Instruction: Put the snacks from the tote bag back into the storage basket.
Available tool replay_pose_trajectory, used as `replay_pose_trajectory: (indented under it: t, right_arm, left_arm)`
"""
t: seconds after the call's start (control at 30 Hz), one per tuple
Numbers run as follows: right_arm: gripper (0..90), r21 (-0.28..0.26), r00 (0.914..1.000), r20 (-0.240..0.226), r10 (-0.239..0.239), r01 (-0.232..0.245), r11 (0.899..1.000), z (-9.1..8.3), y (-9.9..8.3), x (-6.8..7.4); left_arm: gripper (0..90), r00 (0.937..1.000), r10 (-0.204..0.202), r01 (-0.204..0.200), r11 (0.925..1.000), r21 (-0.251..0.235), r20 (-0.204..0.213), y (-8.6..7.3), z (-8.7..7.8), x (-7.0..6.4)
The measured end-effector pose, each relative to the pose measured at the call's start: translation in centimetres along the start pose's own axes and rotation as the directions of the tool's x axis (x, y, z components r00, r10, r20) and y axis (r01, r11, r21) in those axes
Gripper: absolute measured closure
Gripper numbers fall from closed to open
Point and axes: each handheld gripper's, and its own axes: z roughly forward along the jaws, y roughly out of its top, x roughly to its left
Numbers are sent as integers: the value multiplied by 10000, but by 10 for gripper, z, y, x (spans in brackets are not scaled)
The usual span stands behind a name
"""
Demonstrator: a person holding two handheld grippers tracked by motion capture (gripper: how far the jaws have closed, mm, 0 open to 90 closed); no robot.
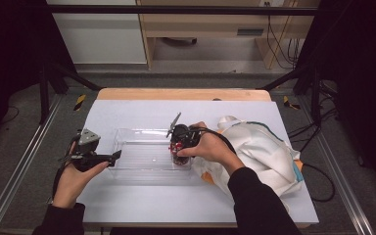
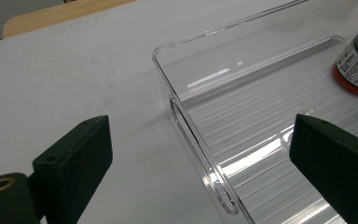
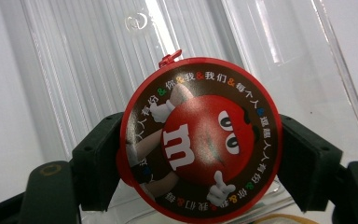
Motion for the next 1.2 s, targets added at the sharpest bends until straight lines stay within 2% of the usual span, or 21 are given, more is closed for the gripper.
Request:
replay_pose_trajectory:
  t: [0.07, 0.13, 0.27, 0.47, 0.53, 0.57, 0.63, 0.7, 0.73, 0.77, 0.97, 1.07, 1.2]
  right_arm:
    - [249, 24, 10000, -22, 22, -22, 10000, 0, 0, 0]
    - [240, 21, 9997, -66, 247, -247, 9997, 0, 0, 1]
    - [182, 29, 9997, -172, 164, -164, 9999, 1, 0, 1]
    - [139, -293, 9994, -261, 209, -216, 9993, -2, 1, 1]
    - [127, -406, 9998, -166, 147, -154, 9991, -4, 1, 2]
    - [123, -404, 9995, -158, 269, -275, 9988, -6, 2, 3]
    - [118, -516, 9998, -102, 175, -180, 9985, -8, 1, 2]
    - [112, -612, 9993, -84, 363, -368, 9974, -11, 1, 2]
    - [110, -739, 9999, -48, 145, -148, 9972, -12, 0, 1]
    - [109, -682, 9994, -39, 335, -337, 9971, -14, 0, 2]
    - [102, -1001, 9996, 65, 285, -277, 9946, -25, -2, 3]
    - [96, -1207, 9995, 162, 277, -255, 9924, -32, -4, 5]
    - [91, -1612, 9982, 326, 512, -453, 9859, -45, -10, 8]
  left_arm:
    - [59, 10000, 14, -14, 10000, -1, 2, 0, 0, 0]
    - [60, 10000, 40, -40, 10000, -5, 3, 0, 0, 0]
    - [59, 10000, 20, -20, 10000, 3, 16, 0, 0, 0]
    - [59, 10000, -5, 5, 10000, 15, 8, 0, 0, 1]
    - [59, 10000, -1, 1, 10000, 20, 4, 0, 0, 1]
    - [59, 10000, 1, -1, 10000, 23, 1, 0, 0, 1]
    - [59, 10000, 1, -1, 10000, 25, -11, 0, 0, 1]
    - [59, 10000, -29, 29, 10000, 33, -7, -1, 0, 1]
    - [59, 10000, -20, 20, 10000, 30, -12, -1, 0, 1]
    - [59, 10000, -20, 20, 10000, 34, -13, -1, 1, 1]
    - [59, 10000, 20, -20, 10000, 55, -16, -1, 0, 1]
    - [59, 10000, -1, 1, 10000, 39, -20, -1, 0, 0]
    - [59, 10000, 42, -41, 10000, 64, -38, -1, 0, 1]
